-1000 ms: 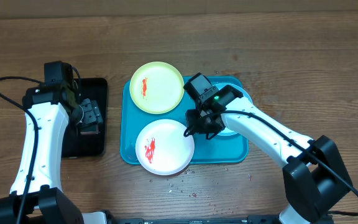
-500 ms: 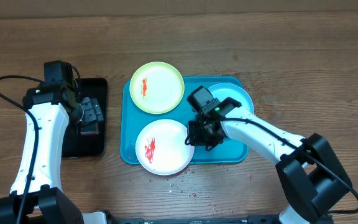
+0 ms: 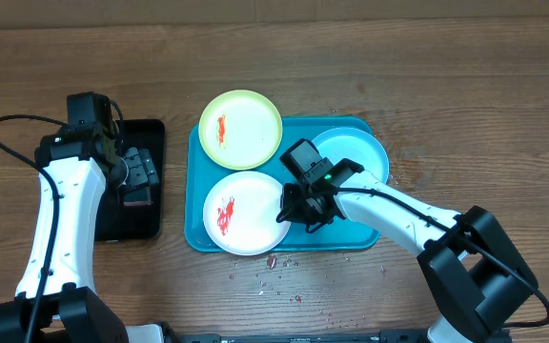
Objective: Clean dirty plates on tray and stack at the side
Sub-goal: 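Grasp the white plate's rim with the right gripper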
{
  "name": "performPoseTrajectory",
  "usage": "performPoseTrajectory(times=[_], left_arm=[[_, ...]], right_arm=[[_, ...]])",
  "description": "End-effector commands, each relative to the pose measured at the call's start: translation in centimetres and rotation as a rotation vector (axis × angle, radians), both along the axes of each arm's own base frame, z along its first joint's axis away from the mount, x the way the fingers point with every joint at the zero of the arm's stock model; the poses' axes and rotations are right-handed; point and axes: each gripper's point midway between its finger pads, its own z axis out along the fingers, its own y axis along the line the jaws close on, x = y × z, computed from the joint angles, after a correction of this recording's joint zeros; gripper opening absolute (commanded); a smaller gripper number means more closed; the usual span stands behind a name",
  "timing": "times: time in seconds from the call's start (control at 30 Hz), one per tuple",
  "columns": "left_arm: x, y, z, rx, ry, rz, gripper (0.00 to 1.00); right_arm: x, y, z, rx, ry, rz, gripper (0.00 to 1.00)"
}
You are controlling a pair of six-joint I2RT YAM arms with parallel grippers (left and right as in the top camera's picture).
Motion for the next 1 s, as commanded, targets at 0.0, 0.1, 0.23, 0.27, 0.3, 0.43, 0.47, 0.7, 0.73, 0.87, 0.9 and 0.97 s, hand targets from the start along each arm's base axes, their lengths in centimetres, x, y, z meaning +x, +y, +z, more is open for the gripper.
performPoseTrajectory(times=[0.0,0.1,0.23,0.27,0.3,0.43,0.47,0.7,0.73,0.87,0.9,0.97], left_arm=[[-0.4,-0.1,-0.3,-0.012,0.015,0.027,0.86],[-0.9,-0.5,-0.7,-0.029,0.034,0.024,0.86],[-1.8,-1.0,-2.0,-0.055,0.066,0.020,0.84],[-2.0,-1.3,-2.4,-0.070,0.071,0.017,0.84],[-2.2,-1.6,-2.8,-0.089,0.075,0.009,0.83],[-1.9,-2.4,-4.5,-0.118,0.054,-0.054,0.76],[-1.6,-1.9,-4.6,-0.091,0.040,-0.050,0.76],[1.8,0.8,-3.7,0.062,-0.095,-0.053,0.74],[2.1,0.8,-3.6,0.068,-0.107,-0.068,0.74],[2.1,0.8,-3.6,0.071,-0.106,-0.078,0.69],[2.1,0.8,-3.7,0.074,-0.103,-0.089,0.68],[2.2,0.9,-3.9,0.082,-0.098,-0.112,0.66]], right_arm=[[0.5,-0.2,-0.2,-0.013,-0.017,-0.037,0.04],[0.7,-0.1,-0.2,-0.008,-0.022,-0.037,0.04],[0.6,-0.1,-0.2,-0.008,-0.021,-0.036,0.04],[0.6,-0.1,-0.2,-0.008,-0.021,-0.036,0.04],[0.6,-0.1,-0.1,-0.006,-0.020,-0.035,0.04],[0.6,-0.1,-0.1,-0.005,-0.021,-0.035,0.04],[0.6,0.0,-0.1,-0.005,-0.021,-0.035,0.04],[0.6,0.0,-0.1,-0.004,-0.021,-0.034,0.04],[0.6,0.0,-0.1,-0.004,-0.021,-0.034,0.04],[0.6,0.0,-0.1,-0.004,-0.022,-0.032,0.04],[0.6,0.0,-0.1,-0.004,-0.022,-0.031,0.04],[0.6,0.0,-0.1,-0.001,-0.021,-0.031,0.04]])
